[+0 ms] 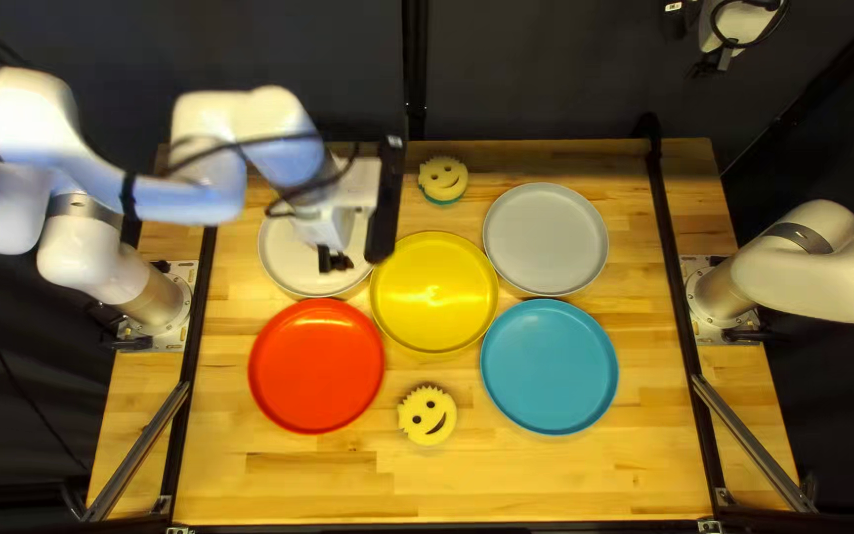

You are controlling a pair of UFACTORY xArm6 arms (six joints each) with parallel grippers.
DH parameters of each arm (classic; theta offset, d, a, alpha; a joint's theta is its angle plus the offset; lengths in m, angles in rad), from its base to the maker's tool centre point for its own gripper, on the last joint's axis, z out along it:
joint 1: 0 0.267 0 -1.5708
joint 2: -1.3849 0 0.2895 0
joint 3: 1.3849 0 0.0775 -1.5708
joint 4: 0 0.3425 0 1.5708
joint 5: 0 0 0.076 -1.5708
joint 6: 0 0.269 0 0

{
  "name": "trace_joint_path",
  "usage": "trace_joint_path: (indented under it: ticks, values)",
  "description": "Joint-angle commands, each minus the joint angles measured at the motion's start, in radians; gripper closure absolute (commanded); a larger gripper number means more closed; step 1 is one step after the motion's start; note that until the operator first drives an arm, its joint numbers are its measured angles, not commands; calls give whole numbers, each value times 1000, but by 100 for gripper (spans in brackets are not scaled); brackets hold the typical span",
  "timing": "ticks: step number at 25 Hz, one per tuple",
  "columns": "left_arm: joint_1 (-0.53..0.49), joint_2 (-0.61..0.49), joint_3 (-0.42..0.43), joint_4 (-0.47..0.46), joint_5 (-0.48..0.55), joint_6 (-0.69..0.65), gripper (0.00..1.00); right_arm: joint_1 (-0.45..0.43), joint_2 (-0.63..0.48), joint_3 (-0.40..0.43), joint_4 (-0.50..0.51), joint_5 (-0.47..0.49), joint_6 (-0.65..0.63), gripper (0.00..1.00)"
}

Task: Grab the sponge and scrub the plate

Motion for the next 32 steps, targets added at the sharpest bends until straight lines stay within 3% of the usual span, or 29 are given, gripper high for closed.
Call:
trace_joint_path:
  ticks: [1, 4, 13, 17, 24, 29, 32]
  values:
    - [-100, 81, -43, 48, -65, -89, 0, 0, 0, 0, 0, 0, 0, 0]
    - [-132, 141, -60, 58, -119, -101, 0, 0, 0, 0, 0, 0, 0, 0]
    - [-141, 154, -60, 60, -127, -112, 0, 0, 0, 0, 0, 0, 0, 0]
    - [-204, 334, -171, 73, -189, -125, 0, 0, 0, 0, 0, 0, 0, 0]
    - [-290, 484, -299, 87, -221, -133, 0, 0, 0, 0, 0, 0, 0, 0]
    - [-317, 548, -345, 116, -225, -152, 0, 0, 0, 0, 0, 0, 0, 0]
    - [-321, 572, -321, 142, -270, -165, 0, 0, 0, 0, 0, 0, 0, 0]
